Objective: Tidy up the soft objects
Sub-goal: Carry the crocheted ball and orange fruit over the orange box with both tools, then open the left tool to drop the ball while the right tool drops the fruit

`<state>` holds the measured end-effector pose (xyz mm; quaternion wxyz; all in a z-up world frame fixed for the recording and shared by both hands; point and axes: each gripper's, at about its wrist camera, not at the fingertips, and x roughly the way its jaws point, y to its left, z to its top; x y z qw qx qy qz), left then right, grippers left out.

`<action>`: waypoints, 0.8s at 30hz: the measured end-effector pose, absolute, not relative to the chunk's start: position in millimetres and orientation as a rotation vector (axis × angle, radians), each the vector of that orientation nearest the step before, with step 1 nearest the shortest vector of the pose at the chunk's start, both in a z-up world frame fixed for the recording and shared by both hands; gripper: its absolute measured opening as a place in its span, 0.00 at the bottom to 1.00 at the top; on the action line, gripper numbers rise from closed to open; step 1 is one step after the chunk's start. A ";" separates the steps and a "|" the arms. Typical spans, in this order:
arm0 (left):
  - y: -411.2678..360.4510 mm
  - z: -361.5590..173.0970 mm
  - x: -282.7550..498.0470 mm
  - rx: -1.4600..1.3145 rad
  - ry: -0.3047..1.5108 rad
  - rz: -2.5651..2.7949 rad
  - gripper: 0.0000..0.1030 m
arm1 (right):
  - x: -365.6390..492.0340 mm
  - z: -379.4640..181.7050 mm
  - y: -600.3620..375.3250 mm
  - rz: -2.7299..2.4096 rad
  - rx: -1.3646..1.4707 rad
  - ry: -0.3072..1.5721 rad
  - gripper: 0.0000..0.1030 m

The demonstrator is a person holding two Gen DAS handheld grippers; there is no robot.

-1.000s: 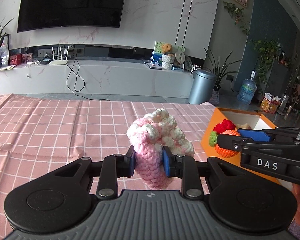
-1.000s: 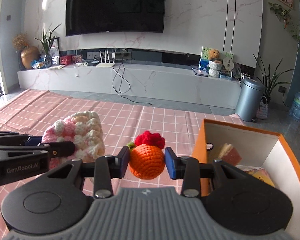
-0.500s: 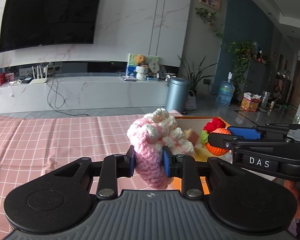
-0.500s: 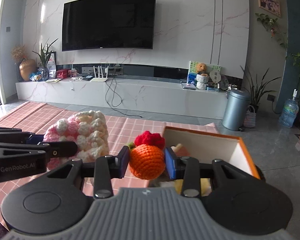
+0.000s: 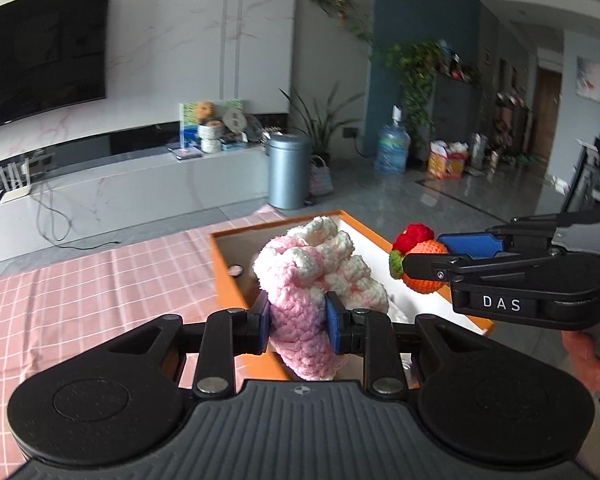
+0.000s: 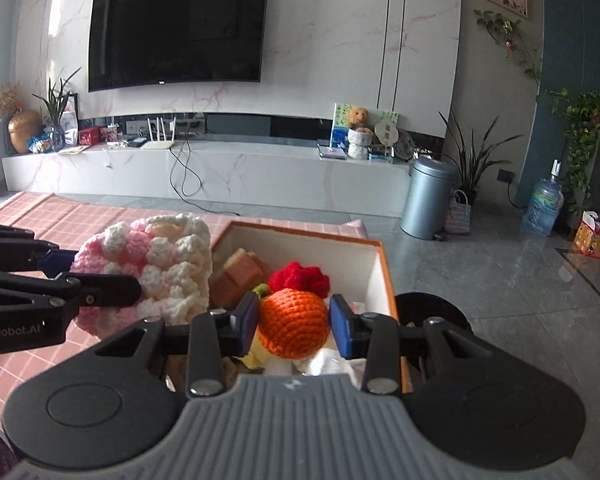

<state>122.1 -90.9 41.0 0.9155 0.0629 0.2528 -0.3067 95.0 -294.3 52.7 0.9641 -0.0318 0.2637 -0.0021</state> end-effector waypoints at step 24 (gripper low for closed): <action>-175.8 -20.8 145.2 0.447 0.807 -0.690 0.37 | 138.4 -3.6 -337.6 0.053 -0.074 0.843 0.37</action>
